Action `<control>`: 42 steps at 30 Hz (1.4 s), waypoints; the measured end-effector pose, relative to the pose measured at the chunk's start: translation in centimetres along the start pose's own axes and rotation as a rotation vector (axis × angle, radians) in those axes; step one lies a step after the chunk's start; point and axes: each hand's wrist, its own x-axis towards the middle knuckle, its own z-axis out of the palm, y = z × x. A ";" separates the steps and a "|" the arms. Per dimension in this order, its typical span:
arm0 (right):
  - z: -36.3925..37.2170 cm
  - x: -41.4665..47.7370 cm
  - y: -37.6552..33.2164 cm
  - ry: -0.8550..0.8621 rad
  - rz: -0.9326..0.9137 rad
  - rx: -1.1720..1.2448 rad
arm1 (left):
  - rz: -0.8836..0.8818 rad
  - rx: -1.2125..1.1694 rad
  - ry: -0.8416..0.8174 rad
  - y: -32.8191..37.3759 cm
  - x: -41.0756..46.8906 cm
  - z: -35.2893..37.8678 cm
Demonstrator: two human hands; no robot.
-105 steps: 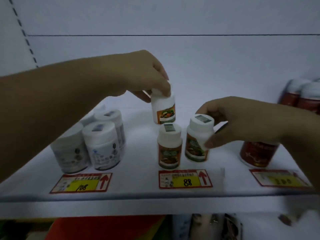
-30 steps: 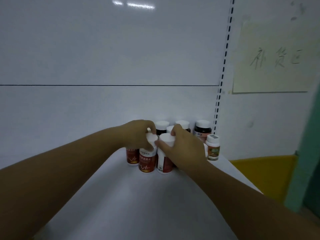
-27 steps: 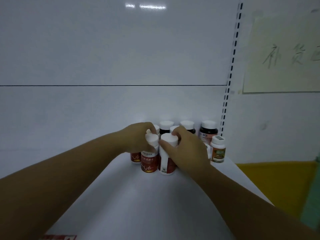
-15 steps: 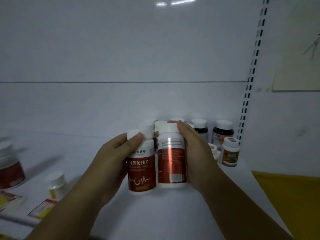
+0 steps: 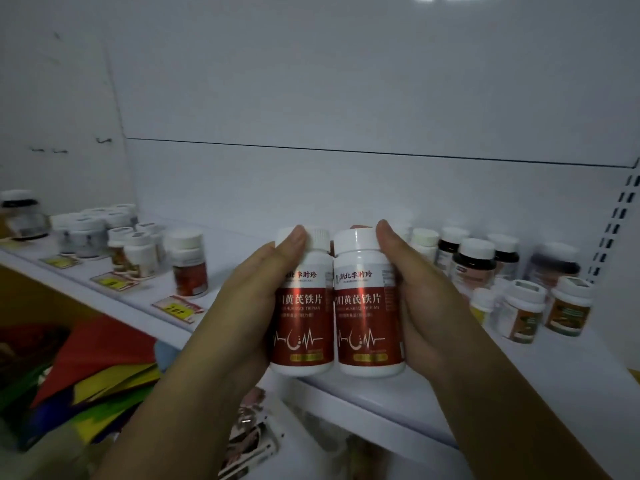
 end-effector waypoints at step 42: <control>21.3 17.8 6.6 0.180 -0.483 -0.526 | 0.611 0.392 -0.078 12.9 18.1 -26.4</control>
